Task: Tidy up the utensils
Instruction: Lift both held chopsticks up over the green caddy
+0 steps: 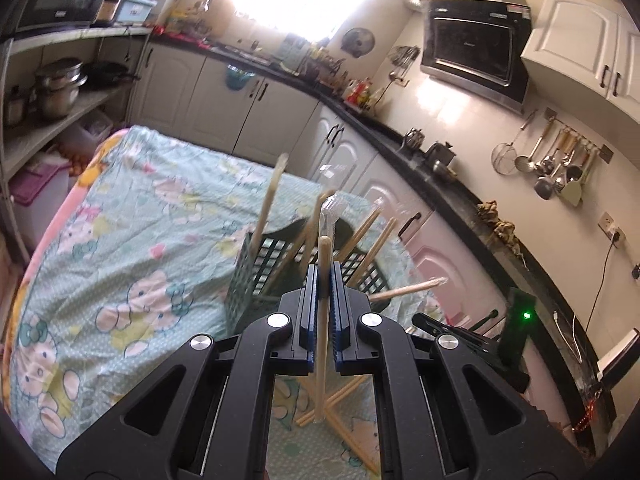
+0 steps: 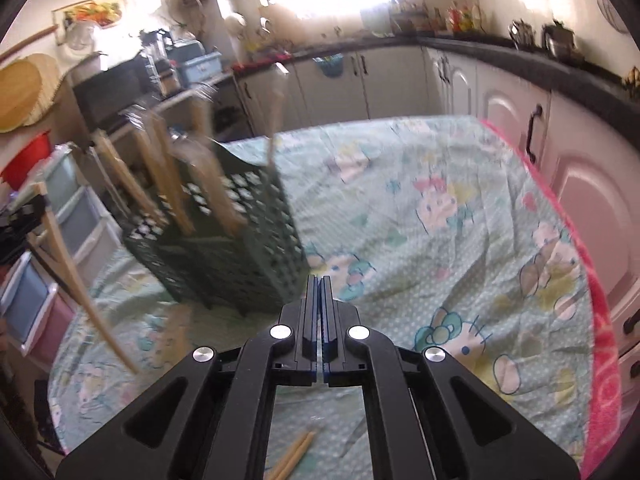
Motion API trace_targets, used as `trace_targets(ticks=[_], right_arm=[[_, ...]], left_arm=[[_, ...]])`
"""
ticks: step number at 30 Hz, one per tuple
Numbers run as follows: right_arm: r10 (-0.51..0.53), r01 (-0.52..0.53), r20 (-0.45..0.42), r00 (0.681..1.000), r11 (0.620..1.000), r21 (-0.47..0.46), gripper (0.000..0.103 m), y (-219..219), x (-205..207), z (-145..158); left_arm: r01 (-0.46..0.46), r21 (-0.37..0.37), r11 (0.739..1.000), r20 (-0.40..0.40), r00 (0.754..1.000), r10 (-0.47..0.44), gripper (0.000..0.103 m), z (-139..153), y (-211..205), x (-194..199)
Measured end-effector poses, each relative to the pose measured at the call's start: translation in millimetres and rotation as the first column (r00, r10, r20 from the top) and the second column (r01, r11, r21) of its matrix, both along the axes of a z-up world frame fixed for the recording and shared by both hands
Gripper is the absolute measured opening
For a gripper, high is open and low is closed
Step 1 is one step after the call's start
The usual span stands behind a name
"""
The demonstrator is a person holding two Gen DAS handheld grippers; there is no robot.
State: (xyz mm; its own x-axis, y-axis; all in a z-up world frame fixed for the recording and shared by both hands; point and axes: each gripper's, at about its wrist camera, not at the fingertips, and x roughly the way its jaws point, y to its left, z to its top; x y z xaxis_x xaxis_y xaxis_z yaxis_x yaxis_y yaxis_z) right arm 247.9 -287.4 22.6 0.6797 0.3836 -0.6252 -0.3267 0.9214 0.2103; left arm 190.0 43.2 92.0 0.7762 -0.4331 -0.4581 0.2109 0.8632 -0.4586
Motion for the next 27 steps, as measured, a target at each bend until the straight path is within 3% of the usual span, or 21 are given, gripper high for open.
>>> trace_targets(ticks=[15,27], right_arm=[[0.131,-0.134,0.213,0.968,0.991,-0.003,0.002,26,-52,100],[0.147,-0.161,0.307,0.94,0.987,0.02,0.001,39,-61,146]], left_arm=[[-0.005,0.073,0.997,0.134,0.991,-0.005,0.003,52,-20,-1],[-0.027,0.106,0.994,0.207,0.978,0.005,0.003,81,-24,3]])
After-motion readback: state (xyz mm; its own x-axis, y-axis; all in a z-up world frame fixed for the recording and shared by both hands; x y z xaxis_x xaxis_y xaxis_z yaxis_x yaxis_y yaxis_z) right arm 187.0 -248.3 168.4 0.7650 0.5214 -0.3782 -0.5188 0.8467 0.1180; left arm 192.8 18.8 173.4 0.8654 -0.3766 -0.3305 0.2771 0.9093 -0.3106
